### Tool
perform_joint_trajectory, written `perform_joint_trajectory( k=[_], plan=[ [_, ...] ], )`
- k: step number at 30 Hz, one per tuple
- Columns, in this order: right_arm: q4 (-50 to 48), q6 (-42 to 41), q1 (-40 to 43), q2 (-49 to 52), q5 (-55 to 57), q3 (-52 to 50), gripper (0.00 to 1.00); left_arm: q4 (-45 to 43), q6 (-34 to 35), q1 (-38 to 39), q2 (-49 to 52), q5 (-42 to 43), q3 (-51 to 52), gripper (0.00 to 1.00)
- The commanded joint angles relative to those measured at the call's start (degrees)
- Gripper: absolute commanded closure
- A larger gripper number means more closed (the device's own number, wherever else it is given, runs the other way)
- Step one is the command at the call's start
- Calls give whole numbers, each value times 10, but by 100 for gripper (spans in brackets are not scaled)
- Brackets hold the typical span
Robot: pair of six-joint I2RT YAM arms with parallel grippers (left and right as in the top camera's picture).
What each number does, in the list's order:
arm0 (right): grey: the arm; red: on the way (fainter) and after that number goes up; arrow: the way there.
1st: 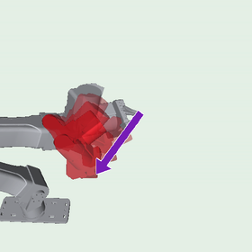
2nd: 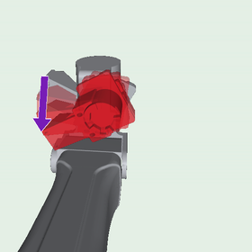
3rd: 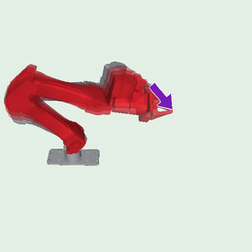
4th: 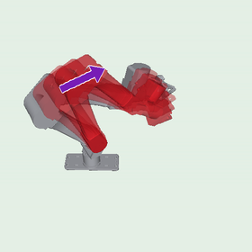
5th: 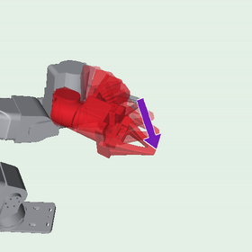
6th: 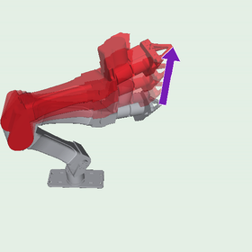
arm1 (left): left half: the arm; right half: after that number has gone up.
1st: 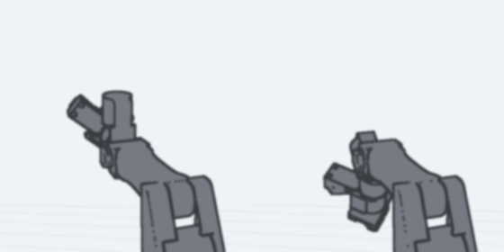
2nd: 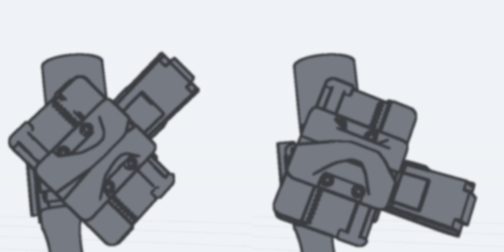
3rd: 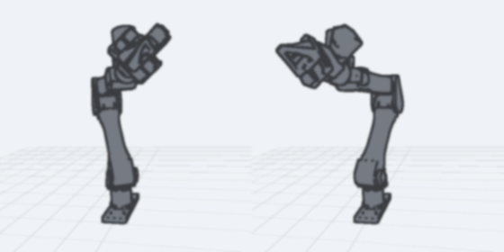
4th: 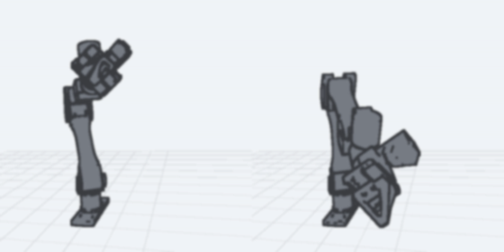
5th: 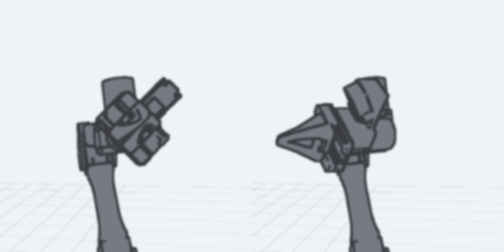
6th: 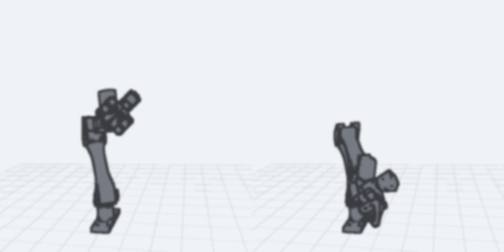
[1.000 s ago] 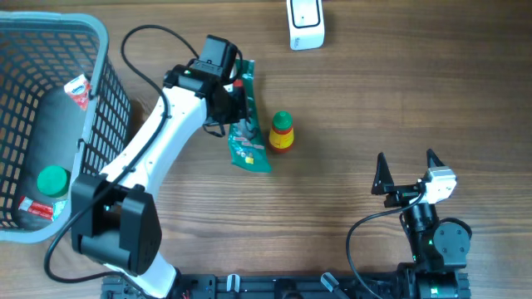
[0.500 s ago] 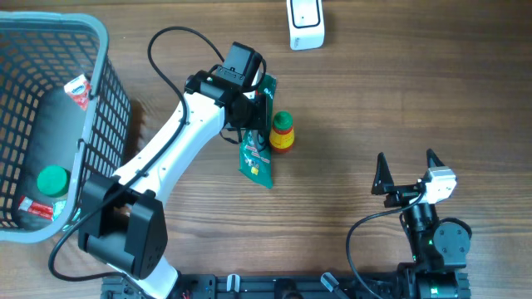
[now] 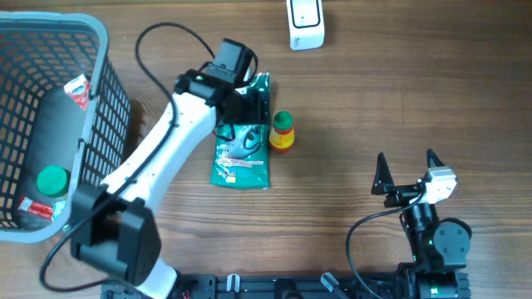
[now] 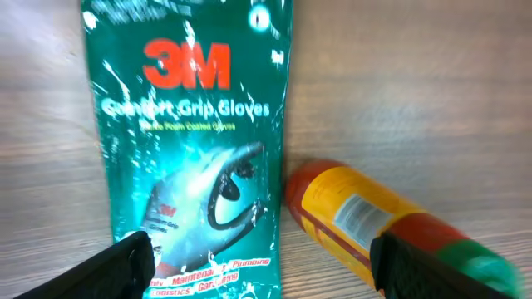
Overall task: Scan the item barcode
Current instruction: 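Carry the glove pack out and lay it flat beside the bottle, then reach the left gripper back into the basket toward the green-capped jar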
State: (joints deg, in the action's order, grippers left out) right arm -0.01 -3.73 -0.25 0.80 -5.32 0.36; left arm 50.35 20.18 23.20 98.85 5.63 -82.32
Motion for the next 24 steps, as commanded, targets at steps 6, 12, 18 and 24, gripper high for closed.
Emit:
perform_joint_trajectory(
  k=[6,12,18,24],
  plan=[
    [-2,6,-2,0,3,-1,0,-12,-5,-50,-136,-43,-36,1],
    [-2,6,-2,0,3,0,0,-69,1,-104,-232,-47,-36,0],
    [-2,6,-2,0,3,0,0,-96,90,-174,-301,-148,-36,0],
    [-2,6,-2,0,3,-1,0,-78,180,-273,-322,-180,-36,0]
  ],
)
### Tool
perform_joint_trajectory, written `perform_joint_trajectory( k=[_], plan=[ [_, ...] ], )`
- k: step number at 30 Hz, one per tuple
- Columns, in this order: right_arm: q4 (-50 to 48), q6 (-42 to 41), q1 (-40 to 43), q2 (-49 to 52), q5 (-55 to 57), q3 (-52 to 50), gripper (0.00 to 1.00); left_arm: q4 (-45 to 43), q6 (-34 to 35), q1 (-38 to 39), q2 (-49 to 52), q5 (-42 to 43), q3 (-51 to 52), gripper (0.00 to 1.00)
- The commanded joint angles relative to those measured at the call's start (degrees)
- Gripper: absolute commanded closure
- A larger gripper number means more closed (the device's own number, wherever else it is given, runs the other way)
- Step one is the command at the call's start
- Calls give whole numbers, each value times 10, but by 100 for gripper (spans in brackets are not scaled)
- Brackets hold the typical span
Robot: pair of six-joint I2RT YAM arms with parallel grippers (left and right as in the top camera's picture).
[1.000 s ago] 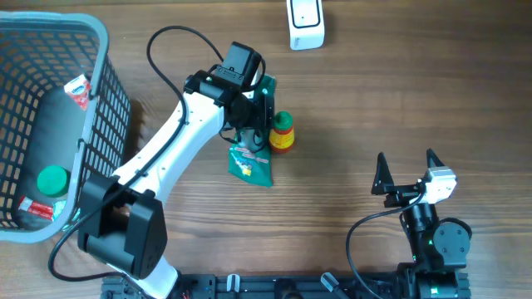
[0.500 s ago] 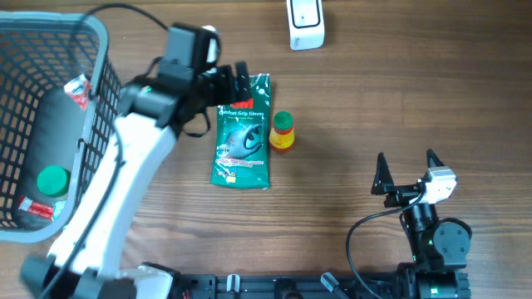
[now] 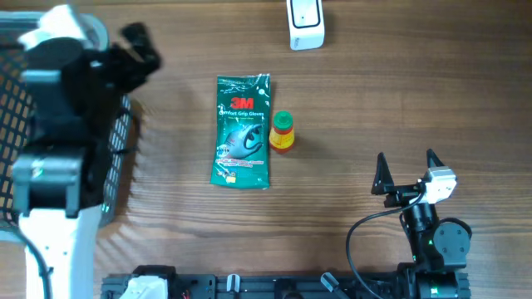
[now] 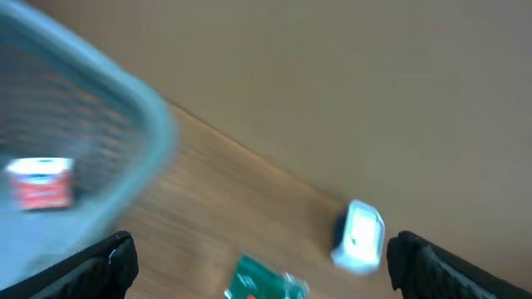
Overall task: Scan the item barcode
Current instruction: 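Reach the left gripper back into the basket toward the green-capped jar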
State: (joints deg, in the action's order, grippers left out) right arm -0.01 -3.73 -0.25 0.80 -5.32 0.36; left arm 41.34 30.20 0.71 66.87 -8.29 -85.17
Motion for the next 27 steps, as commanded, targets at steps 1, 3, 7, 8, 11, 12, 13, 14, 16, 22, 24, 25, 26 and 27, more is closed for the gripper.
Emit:
perform_joint_trajectory(
  k=[1,3,7,8,11,12,13,14,16,22,24,25,26,27],
  plan=[
    [-2,6,-2,0,3,0,0,23,107,-71,0,-48,-8,0],
    [-2,6,-2,0,3,0,0,47,154,-107,8,-58,-8,0],
    [-2,6,-2,0,3,-1,0,100,184,-180,35,-62,-8,0],
    [-2,6,-2,0,3,0,0,111,183,-191,40,-63,-8,0],
    [-2,6,-2,0,3,-1,0,158,157,-226,64,-75,-8,0],
    [-2,6,-2,0,3,-1,0,173,135,-236,73,-80,-8,0],
    [-2,6,-2,0,3,0,0,186,113,-244,82,-83,-8,0],
    [-2,6,-2,0,3,0,1,199,89,-252,92,-83,-8,0],
    [-2,6,-2,0,3,-1,0,222,33,-265,115,-83,-8,0],
    [-2,6,-2,0,3,-1,0,241,-108,-283,169,-83,-8,0],
    [-2,6,-2,0,3,-1,0,238,-169,-287,187,-83,-8,0],
    [-2,6,-2,0,3,-1,0,238,-187,-289,193,-83,-8,0],
    [-2,6,-2,0,3,-1,0,237,-215,-292,202,-84,-8,0],
    [-2,6,-2,0,3,-1,0,236,-236,-297,210,-89,-8,0]
  ],
)
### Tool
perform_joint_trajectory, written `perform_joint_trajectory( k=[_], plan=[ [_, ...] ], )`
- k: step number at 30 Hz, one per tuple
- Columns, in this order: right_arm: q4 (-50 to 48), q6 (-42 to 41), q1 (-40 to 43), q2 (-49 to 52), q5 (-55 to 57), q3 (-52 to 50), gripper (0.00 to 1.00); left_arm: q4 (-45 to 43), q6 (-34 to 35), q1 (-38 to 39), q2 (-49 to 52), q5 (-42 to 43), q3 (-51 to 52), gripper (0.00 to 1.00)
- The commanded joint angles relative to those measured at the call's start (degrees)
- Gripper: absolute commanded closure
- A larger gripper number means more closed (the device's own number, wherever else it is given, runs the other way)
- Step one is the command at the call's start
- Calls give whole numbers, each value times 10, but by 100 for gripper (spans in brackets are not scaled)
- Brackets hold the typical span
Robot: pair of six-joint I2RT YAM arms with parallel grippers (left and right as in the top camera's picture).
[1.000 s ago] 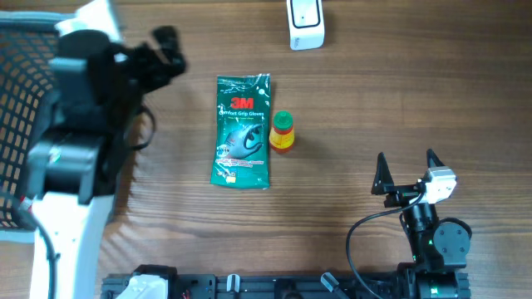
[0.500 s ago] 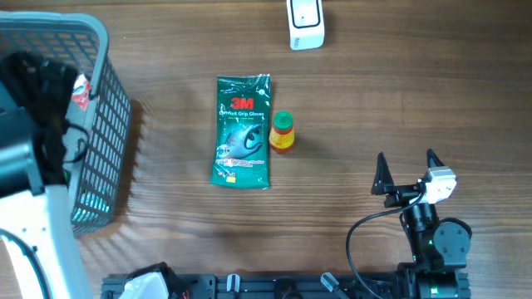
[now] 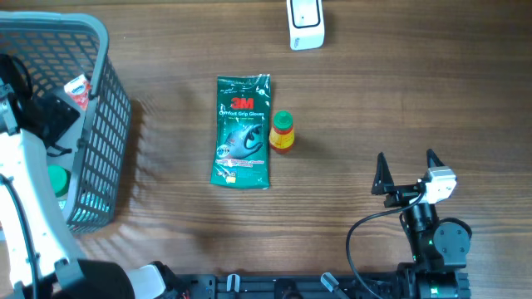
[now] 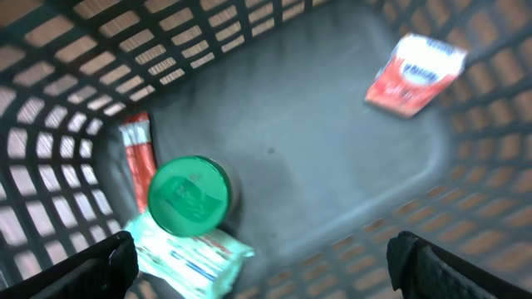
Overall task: Scan the item barcode
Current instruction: 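Reach the left gripper back into the basket toward the green-capped jar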
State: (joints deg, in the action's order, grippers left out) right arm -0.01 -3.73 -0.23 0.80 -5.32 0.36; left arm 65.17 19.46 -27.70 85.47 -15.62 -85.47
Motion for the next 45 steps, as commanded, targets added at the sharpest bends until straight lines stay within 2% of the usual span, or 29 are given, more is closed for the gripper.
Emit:
perform_joint_trajectory(
  k=[1,4,12,21,28,33,45],
  plan=[
    [-2,6,-2,0,3,-1,0,-4,-135,-16,30,-30,-5,0],
    [-2,6,-2,0,3,0,0,-13,-136,-37,41,-70,-5,0],
    [-2,6,-2,0,3,-1,0,-12,-265,-108,45,-38,19,0],
    [-2,6,-2,0,3,-1,1,-80,-268,-165,45,134,101,0],
    [-2,6,-2,0,3,-1,0,-127,-323,-166,46,135,156,0],
    [-2,6,-2,0,3,0,0,-166,-325,-166,50,137,191,0],
    [-2,6,-2,0,3,-1,0,-169,-325,-166,92,137,207,0]
  ],
)
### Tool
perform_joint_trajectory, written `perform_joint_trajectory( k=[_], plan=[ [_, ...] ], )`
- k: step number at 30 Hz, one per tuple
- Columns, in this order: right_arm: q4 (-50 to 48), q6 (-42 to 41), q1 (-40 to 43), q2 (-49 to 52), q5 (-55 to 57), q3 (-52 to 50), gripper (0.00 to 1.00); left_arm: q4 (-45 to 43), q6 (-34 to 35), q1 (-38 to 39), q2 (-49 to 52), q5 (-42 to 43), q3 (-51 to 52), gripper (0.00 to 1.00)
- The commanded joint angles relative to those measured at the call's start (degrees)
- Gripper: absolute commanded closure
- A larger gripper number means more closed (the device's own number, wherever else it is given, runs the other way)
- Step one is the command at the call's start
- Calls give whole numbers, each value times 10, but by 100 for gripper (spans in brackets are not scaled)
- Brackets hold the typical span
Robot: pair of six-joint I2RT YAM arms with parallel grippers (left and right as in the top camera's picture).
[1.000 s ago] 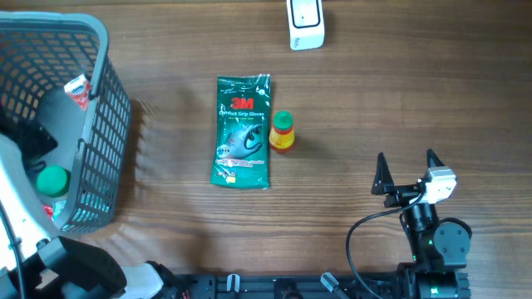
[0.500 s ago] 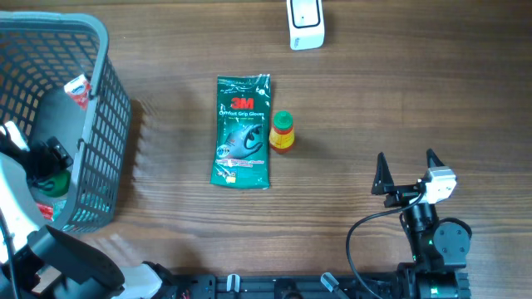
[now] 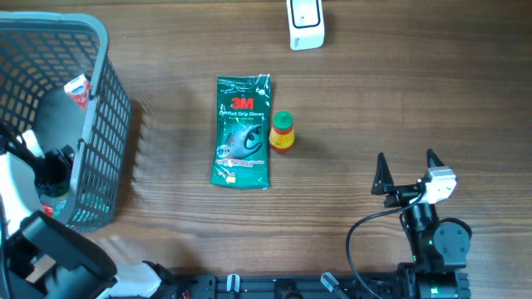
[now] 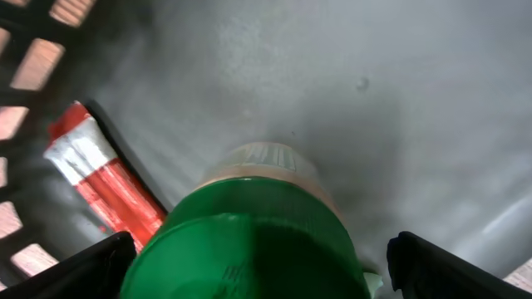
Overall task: Scan the item barcode
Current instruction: 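Reach the left gripper back into the basket toward the green-capped jar, then grasp the green-capped jar with the left gripper and lift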
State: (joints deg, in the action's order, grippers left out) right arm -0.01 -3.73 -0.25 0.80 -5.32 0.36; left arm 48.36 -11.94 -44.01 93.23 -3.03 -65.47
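My left gripper [image 3: 51,169] is down inside the grey basket [image 3: 101,37] at the table's left. In the left wrist view its fingers [image 4: 79,270] stand open on either side of a green-lidded jar [image 4: 249,241], which fills the space between them; contact cannot be told. A red and white packet [image 4: 104,178] lies beside the jar on the basket floor [image 4: 391,91]. The white scanner [image 3: 305,22] stands at the far edge. My right gripper [image 3: 406,159] rests open at the near right, holding nothing.
A green 3M glove packet [image 3: 243,131] lies flat mid-table with a small yellow bottle [image 3: 283,131], green-capped, right beside it. A red and white box [image 3: 76,91] leans in the basket's far corner. The basket's mesh walls [image 4: 25,50] close in around the left gripper.
My left gripper was above the basket's inside with the green lid small below it. Now it sits low in the basket with the lid between its open fingers. The right arm is unchanged.
My left gripper first hung open over the glove packet and small bottle on the table. Then it was up near the basket's rim, then over the basket's inside, and now it is low around the green-lidded jar. Packet, bottle and right arm stayed put.
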Motion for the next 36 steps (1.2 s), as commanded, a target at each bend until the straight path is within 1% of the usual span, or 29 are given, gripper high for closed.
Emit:
perform_joint_trajectory(
  k=[1,8,12,15,20,22,23,29,36],
  plan=[
    [-2,6,-2,0,3,0,0,0,-11,-3,17,11,7,0],
    [-2,6,-2,0,3,-1,0,0,-11,-3,32,13,7,0],
    [-2,6,-2,0,3,0,0,-5,-12,-3,33,39,7,1],
    [-2,6,-2,0,3,-1,0,-13,-12,-3,33,39,7,5],
    [-2,6,-2,0,3,-1,0,-15,-12,-3,33,39,7,23],
    [-2,6,-2,0,3,-1,1,-15,-12,-3,33,39,7,33],
    [-2,6,-2,0,3,-1,0,-15,-11,-3,33,39,7,35],
    [-2,6,-2,0,3,-1,0,-15,-11,-1,32,39,4,38],
    [-2,6,-2,0,3,0,0,8,-11,-1,25,39,-33,38]
  ],
)
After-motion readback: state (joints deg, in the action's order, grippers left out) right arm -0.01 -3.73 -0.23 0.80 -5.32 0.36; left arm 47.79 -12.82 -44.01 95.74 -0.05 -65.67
